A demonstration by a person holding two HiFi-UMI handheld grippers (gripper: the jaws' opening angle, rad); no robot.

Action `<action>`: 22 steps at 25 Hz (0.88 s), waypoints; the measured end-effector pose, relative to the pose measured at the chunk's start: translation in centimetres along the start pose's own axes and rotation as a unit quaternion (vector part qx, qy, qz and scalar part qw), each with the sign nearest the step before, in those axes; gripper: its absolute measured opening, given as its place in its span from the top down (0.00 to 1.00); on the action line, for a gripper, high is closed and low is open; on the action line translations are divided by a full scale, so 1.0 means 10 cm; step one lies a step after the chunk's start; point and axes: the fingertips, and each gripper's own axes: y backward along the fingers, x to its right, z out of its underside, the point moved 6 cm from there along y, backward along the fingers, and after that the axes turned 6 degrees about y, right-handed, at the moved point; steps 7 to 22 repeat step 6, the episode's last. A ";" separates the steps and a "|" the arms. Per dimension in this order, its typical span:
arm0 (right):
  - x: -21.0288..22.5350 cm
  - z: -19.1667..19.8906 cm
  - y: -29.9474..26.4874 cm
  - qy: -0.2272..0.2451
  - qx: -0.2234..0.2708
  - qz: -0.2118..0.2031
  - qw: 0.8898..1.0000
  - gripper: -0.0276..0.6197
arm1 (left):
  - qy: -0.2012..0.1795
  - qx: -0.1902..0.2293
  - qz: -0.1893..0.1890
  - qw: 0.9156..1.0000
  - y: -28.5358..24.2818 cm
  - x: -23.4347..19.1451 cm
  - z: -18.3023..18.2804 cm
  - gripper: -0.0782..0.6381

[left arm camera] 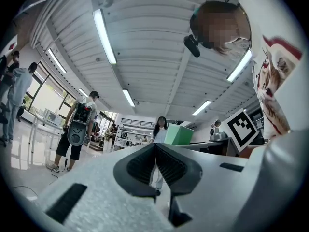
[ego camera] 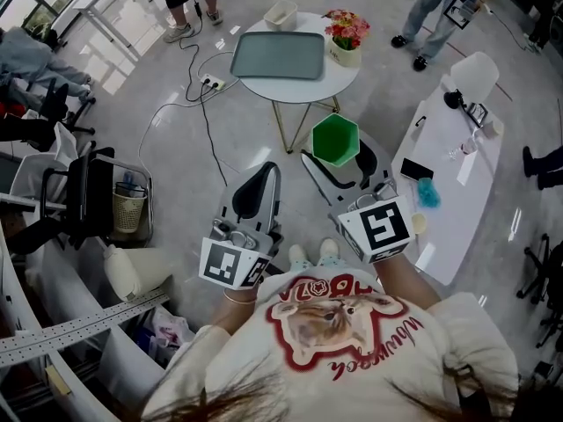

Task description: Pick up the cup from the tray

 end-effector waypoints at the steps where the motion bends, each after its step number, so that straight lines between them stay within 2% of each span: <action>1: -0.02 0.01 0.02 -0.002 0.000 0.000 1.000 0.49 | 0.000 0.000 -0.001 1.000 0.02 0.01 0.01 0.87; 22: -0.06 0.04 0.08 -0.002 -0.001 -0.002 1.000 0.49 | 0.004 0.000 -0.004 1.000 0.09 0.06 0.05 0.87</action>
